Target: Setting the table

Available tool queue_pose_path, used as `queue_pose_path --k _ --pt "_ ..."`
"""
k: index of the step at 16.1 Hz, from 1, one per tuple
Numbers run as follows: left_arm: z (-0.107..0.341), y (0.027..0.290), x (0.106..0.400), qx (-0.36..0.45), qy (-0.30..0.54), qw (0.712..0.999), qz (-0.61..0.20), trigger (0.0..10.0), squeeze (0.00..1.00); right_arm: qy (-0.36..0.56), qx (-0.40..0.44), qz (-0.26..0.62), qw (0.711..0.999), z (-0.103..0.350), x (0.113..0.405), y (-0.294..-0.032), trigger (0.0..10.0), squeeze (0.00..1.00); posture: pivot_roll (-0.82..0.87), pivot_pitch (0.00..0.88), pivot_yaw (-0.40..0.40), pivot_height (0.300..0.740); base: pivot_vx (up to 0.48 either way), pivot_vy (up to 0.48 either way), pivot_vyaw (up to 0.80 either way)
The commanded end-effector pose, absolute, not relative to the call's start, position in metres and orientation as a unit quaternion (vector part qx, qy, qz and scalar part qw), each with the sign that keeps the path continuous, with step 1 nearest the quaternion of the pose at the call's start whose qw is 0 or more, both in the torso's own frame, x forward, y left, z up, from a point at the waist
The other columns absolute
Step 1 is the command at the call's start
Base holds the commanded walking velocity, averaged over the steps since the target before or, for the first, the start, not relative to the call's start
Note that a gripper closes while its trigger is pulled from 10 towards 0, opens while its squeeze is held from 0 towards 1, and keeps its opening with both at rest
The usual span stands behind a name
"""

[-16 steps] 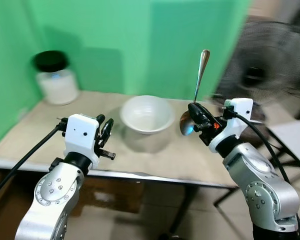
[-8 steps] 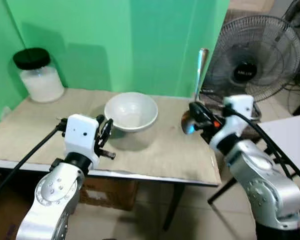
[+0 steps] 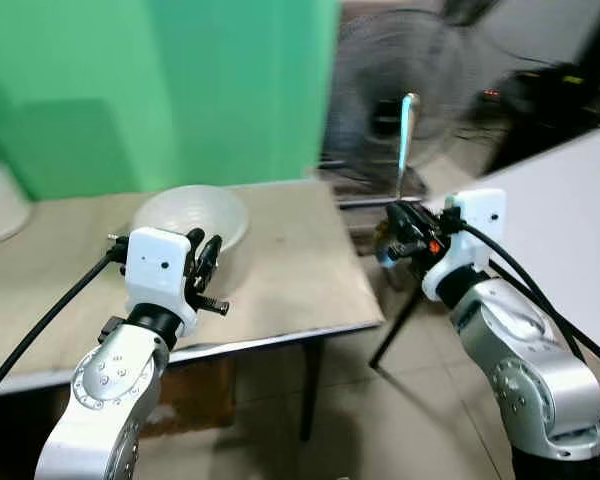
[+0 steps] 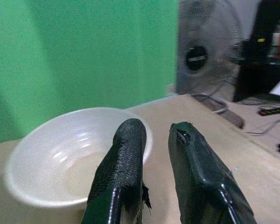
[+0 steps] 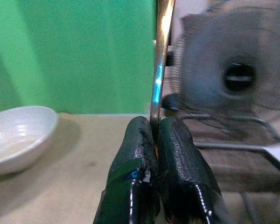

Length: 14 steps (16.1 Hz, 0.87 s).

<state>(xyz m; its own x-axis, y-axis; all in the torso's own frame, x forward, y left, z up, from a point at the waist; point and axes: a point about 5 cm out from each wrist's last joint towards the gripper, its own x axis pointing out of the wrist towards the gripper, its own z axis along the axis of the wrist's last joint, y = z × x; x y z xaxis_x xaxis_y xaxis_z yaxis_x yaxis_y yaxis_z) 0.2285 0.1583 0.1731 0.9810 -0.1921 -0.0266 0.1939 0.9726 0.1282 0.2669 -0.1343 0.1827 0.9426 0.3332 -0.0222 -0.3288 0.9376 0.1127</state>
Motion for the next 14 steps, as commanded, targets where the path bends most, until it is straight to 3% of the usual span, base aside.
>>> queue_pose_path --k 1,14 --pt "0.1768 0.1599 0.2317 0.065 -0.003 0.994 -0.09 10.0 0.0 0.022 0.053 0.155 0.986 0.1827 0.2668 -0.1374 10.0 0.0 -0.02 0.0 -0.019 0.74 0.0 0.0 -0.8" --pt "0.1763 0.1612 0.2307 0.054 -0.004 0.996 -0.076 10.0 0.0 0.04 0.011 0.148 0.988 0.1787 0.2699 -0.1354 10.0 0.0 -0.01 0.0 -0.04 0.74 0.0 0.0 -0.77"
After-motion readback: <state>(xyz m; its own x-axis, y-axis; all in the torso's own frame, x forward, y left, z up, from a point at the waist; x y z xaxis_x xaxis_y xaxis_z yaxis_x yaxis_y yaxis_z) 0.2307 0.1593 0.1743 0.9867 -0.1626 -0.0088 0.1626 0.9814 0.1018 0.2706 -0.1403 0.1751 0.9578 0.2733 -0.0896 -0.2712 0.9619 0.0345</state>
